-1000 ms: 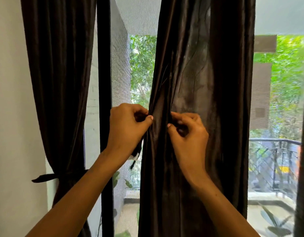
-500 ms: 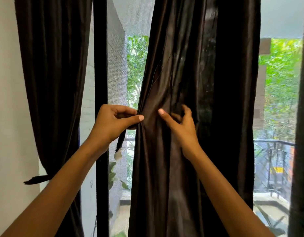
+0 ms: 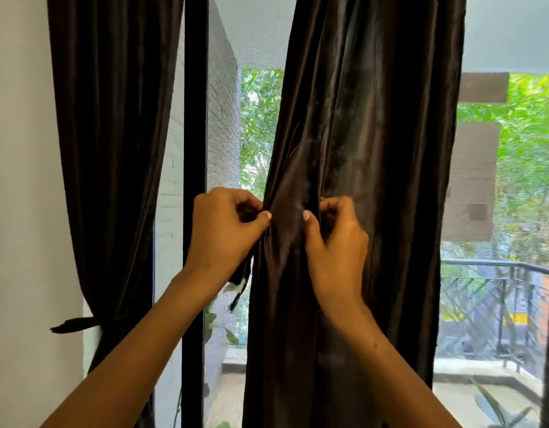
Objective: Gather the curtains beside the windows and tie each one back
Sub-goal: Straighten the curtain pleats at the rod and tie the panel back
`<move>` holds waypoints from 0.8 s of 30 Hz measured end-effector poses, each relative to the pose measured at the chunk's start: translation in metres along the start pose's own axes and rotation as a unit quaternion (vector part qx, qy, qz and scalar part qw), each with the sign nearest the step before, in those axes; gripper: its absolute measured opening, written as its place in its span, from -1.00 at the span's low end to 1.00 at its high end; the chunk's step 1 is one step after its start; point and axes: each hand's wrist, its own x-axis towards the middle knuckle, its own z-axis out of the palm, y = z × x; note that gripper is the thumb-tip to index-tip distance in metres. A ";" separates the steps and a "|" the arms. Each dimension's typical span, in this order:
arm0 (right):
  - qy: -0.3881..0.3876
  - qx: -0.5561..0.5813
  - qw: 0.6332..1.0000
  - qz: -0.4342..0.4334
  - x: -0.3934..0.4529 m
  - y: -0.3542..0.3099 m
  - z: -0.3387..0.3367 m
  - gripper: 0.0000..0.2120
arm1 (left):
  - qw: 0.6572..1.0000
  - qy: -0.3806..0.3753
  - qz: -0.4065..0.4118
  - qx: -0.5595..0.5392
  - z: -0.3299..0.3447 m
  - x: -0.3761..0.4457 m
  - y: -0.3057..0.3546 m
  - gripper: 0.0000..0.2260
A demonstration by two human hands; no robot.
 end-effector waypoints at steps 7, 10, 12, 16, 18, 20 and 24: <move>-0.024 -0.100 0.994 0.032 0.008 0.009 -0.007 -0.53 | 0.999 -0.020 -0.013 -0.041 -0.004 0.001 -0.006 -0.93; -0.059 0.009 0.991 0.116 0.013 0.012 -0.006 -0.24 | 0.993 -0.042 -0.056 -0.091 -0.007 0.003 -0.008 -0.90; -0.082 0.070 0.983 0.147 0.017 0.014 -0.004 -0.14 | 0.987 -0.056 -0.082 -0.128 -0.009 0.004 -0.008 -0.87; -0.128 0.164 0.961 0.184 0.026 0.021 0.004 -0.13 | 0.975 -0.077 -0.122 -0.171 -0.010 0.006 -0.006 -0.89; -0.141 0.194 0.951 0.195 0.030 0.025 0.011 -0.20 | 0.972 -0.079 -0.131 -0.178 -0.010 0.006 -0.007 -0.89; -0.148 0.215 0.947 0.188 0.030 0.024 0.014 -0.34 | 0.971 -0.077 -0.135 -0.180 -0.011 0.006 -0.007 -0.89; -0.098 0.151 0.977 0.114 0.021 0.018 0.012 -0.62 | 0.973 -0.076 -0.130 -0.174 -0.013 0.006 -0.008 -0.88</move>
